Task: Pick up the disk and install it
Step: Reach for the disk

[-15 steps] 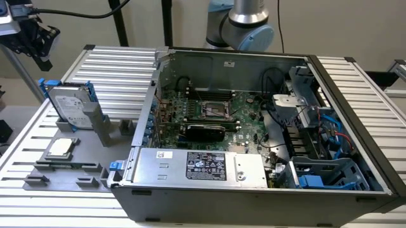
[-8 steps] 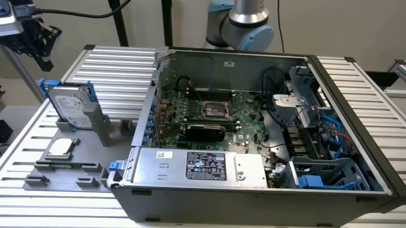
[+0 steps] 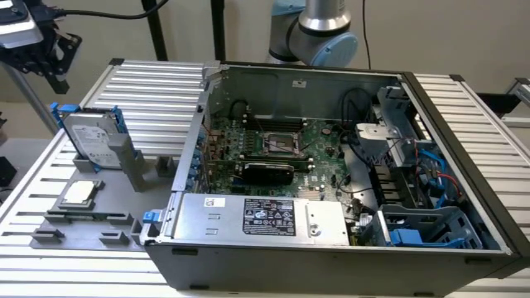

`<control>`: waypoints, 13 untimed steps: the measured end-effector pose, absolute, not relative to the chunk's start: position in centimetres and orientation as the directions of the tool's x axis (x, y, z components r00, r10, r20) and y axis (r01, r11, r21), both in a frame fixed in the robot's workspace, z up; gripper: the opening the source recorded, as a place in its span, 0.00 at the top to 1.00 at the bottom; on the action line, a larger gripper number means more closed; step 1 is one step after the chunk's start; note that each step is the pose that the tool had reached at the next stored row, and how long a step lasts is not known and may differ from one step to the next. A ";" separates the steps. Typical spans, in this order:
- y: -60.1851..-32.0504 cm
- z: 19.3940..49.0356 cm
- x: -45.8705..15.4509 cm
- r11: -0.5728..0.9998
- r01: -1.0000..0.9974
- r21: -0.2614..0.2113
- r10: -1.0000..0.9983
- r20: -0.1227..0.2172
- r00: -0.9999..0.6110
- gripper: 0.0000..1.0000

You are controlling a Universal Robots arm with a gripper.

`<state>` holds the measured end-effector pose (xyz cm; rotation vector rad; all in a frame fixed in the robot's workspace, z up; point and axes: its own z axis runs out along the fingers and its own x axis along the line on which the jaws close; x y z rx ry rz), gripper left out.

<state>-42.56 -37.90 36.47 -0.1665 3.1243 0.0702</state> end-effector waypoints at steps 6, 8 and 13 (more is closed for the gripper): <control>-37.9 36.4 -42.6 0.976 -0.214 0.044 -0.213 -0.016 -0.977 1.00; -37.9 36.4 -42.6 0.968 -0.249 0.044 -0.248 -0.017 -0.968 1.00; -37.9 36.4 -42.6 0.941 -0.336 0.043 -0.336 -0.018 -0.942 1.00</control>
